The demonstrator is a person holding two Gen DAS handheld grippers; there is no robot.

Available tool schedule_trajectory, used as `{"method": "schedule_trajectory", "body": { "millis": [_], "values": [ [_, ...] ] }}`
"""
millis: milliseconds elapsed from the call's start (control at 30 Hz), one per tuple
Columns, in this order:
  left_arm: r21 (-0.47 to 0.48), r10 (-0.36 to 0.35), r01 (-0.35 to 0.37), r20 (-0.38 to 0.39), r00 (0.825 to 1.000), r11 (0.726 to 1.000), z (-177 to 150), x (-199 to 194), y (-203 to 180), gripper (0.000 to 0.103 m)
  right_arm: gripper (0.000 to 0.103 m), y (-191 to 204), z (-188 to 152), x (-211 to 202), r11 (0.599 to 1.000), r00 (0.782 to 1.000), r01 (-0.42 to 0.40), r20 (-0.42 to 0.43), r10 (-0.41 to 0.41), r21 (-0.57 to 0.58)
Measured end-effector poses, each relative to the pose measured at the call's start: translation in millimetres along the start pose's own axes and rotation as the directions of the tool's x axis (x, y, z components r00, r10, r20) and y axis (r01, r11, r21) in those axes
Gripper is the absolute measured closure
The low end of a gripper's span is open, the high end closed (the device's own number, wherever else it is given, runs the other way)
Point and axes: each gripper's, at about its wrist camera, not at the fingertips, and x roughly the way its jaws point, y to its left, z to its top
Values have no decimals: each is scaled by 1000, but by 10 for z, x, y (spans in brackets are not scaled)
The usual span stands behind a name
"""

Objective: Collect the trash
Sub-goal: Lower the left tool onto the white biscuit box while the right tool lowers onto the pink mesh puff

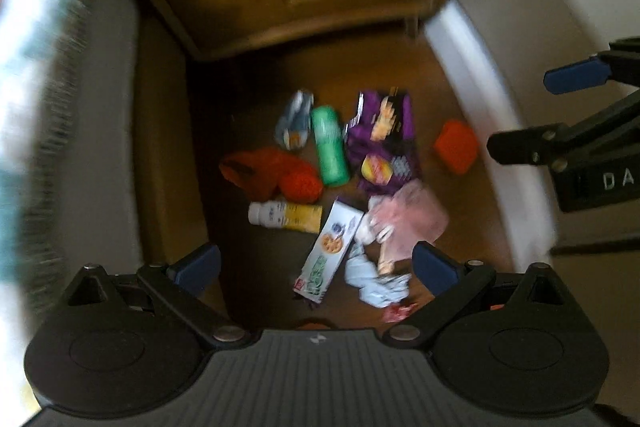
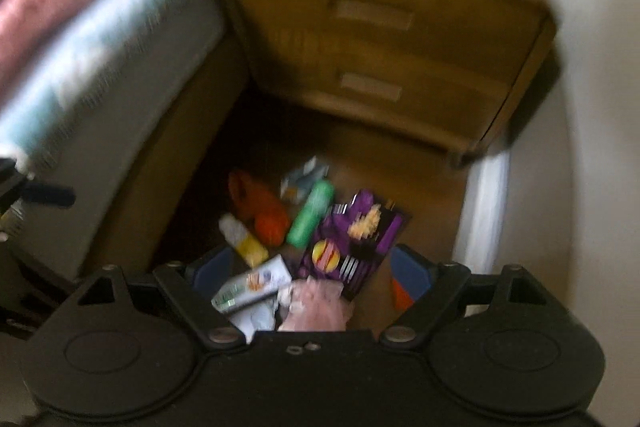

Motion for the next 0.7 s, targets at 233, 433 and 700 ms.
{"method": "schedule_trajectory", "body": {
  "millis": [233,433,700],
  "values": [
    [41,42,-38,-96,994,998,-131,1512,-98,1,19,-216,-490,1621,1000,983,-11,-183,12,7],
    [127,81,-60,-171,982,990,-283,2625,-265,1,20,-329,-849,2599,1000,964,-17,-266,16,0],
    [151,71,-32,-258,963,988,-490,3419,-231,4,24,-439,-1184,3315,999,946,-44,-322,38,-11]
  ]
}}
